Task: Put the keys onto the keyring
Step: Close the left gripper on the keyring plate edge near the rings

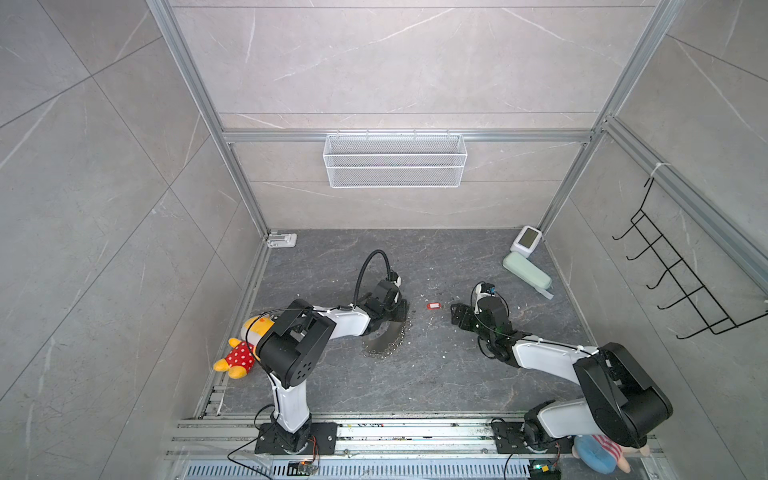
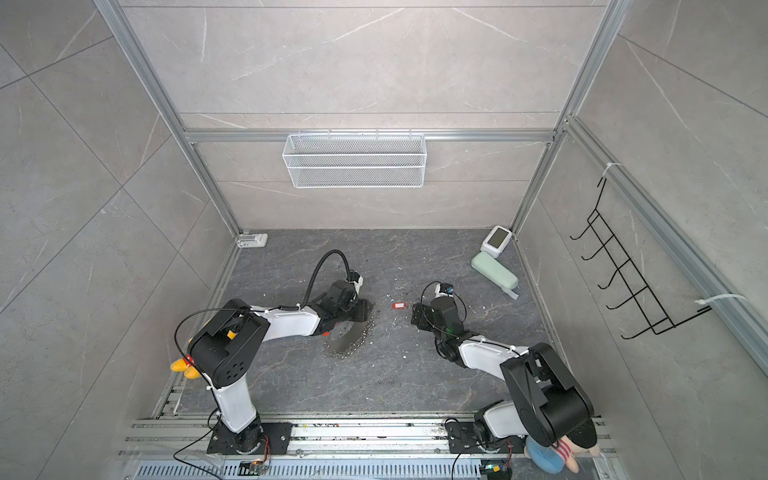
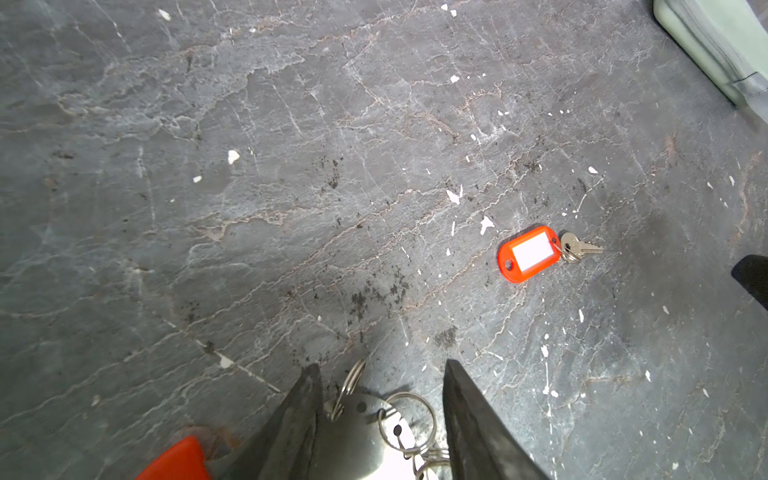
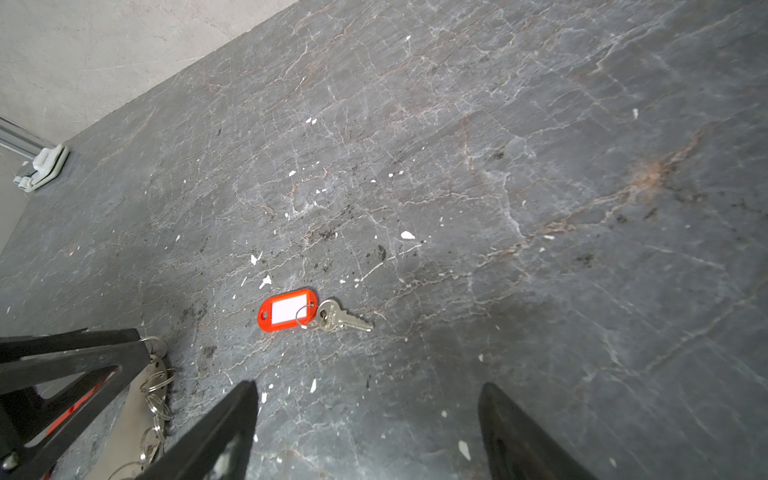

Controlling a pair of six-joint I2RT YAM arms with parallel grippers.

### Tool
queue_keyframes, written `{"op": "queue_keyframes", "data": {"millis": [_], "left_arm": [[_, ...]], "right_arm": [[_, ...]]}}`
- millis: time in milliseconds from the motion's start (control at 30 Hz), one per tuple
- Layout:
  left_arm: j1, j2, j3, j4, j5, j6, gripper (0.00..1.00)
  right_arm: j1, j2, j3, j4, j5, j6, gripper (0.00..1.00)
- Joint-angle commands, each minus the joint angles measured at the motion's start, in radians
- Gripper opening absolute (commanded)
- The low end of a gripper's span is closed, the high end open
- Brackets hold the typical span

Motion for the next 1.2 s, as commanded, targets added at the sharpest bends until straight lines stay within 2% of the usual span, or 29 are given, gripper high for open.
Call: {"op": "queue_keyframes", "data": {"millis": [0, 367, 1167], "left_arm": [[0.003, -0.004, 0.027, 0.027, -0.021, 0.004, 0.5], [0.003, 0.017, 0.014, 0.053, 0.011, -0.02, 0.49], [0.003, 0.026, -0.035, 0.052, 0.005, -0.01, 0.43]], "right_arm": [[0.006, -0.008, 0.013, 0.023, -0.011, 0.0, 0.85], [0.006, -0.008, 0.012, 0.022, -0.008, -0.003, 0.85], [0.005, -0.016, 0.009, 0.024, -0.003, -0.007, 0.82]]}}
